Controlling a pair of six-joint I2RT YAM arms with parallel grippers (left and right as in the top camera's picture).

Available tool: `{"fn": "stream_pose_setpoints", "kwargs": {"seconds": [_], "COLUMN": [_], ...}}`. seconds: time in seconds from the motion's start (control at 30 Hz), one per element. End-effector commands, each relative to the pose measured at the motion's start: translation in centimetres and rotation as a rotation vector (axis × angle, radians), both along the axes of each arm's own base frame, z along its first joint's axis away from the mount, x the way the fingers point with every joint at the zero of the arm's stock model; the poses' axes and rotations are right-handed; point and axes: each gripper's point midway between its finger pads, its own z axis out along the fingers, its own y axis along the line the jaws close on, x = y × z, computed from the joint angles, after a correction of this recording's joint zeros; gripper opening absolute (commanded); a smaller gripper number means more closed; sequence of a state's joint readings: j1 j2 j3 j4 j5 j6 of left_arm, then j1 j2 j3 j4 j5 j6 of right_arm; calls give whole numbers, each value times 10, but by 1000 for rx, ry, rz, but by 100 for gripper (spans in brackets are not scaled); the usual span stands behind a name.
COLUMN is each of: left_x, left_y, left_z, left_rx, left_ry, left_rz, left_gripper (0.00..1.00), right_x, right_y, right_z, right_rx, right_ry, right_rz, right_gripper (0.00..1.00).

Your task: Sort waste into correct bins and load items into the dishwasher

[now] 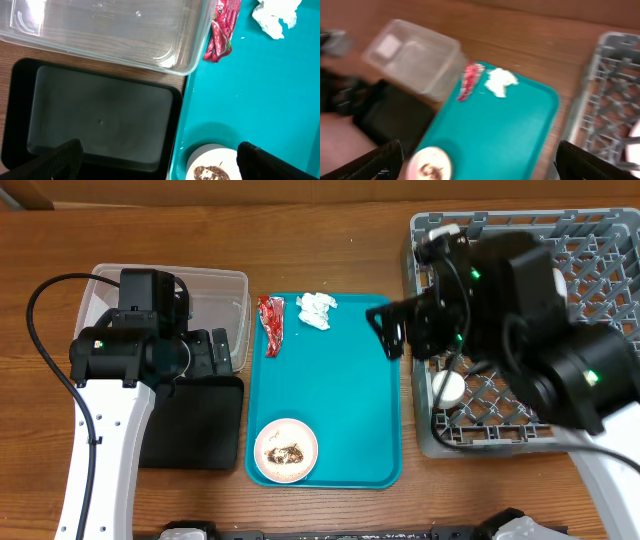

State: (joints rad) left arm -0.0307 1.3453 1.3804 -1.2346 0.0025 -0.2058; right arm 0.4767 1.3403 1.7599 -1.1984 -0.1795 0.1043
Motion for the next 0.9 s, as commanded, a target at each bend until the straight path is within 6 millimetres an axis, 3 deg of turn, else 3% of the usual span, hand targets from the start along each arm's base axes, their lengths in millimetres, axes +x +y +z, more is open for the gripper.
{"fn": "stream_pose_setpoints", "kwargs": {"seconds": [0.0,0.13,0.2,0.53,0.63,0.77,0.87], "left_x": [3,3,3,3,3,3,3], "left_y": [3,3,3,3,3,3,3], "left_z": [2,2,2,2,2,2,2], "left_rx": [18,18,18,18,18,18,18], "left_ry": [-5,-5,-5,-5,-5,-5,-5], "left_rz": [-6,-6,-6,-6,-5,-6,-6], "left_gripper": [100,100,100,100,100,100,100], "right_x": [-24,-38,-40,-56,-65,-75,-77], "right_y": [11,-7,-18,-99,-113,-134,-148], "right_z": [11,-3,0,73,91,86,66], "right_rx": [57,0,4,16,-32,-59,-75], "right_ry": [21,92,88,-263,-398,-451,-451], "right_rz": [86,46,16,-244,-246,-314,-376], "right_gripper": [100,100,100,100,100,100,100]}}
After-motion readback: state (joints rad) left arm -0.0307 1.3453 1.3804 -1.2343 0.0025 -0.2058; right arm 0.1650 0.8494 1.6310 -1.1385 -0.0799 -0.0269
